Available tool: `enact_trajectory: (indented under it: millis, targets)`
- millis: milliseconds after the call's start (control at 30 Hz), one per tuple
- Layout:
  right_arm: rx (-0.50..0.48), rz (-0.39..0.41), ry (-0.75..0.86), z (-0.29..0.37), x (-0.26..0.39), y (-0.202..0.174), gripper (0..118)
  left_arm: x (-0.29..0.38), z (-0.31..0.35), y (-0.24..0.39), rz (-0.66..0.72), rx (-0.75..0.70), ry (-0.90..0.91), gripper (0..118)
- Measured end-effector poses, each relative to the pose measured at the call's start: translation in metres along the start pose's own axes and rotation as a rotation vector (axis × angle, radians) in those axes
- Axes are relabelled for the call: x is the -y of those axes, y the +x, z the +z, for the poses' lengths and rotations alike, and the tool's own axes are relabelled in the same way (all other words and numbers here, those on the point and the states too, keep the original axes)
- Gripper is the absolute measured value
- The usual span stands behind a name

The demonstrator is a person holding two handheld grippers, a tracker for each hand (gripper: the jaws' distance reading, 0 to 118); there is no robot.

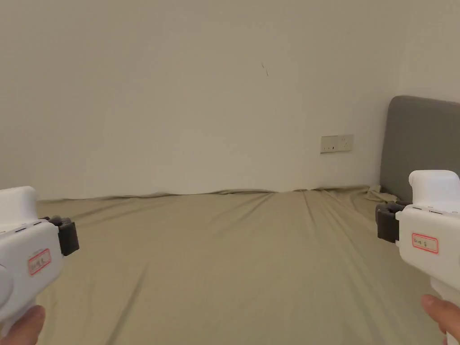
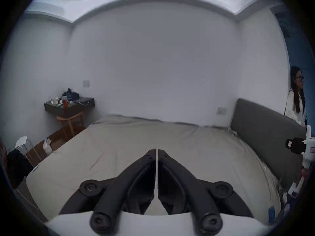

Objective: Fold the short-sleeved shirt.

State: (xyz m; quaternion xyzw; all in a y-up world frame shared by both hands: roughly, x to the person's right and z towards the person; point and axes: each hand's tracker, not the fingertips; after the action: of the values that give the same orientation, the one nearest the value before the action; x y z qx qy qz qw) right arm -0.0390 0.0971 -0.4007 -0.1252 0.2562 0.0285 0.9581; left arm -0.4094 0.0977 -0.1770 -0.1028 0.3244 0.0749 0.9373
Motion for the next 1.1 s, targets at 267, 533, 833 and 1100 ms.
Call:
enact_trajectory:
  millis: [267,533,833,1100]
  targets:
    - [0.021,0.011,0.043,0.018,0.019,-0.016,3,0.016,0.015,0.058,-0.047,-0.004,0.051,2]
    - [0.033,-0.006,0.011,0.03,0.039,-0.016,3,0.028,0.029,0.059,-0.048,-0.039,0.053,2]
    - [0.059,0.01,0.03,0.034,0.03,-0.022,3,0.026,0.035,0.053,-0.027,-0.039,0.039,2]
    - [0.052,0.03,0.043,0.034,0.023,-0.031,3,0.02,0.038,0.054,-0.038,-0.033,0.044,2]
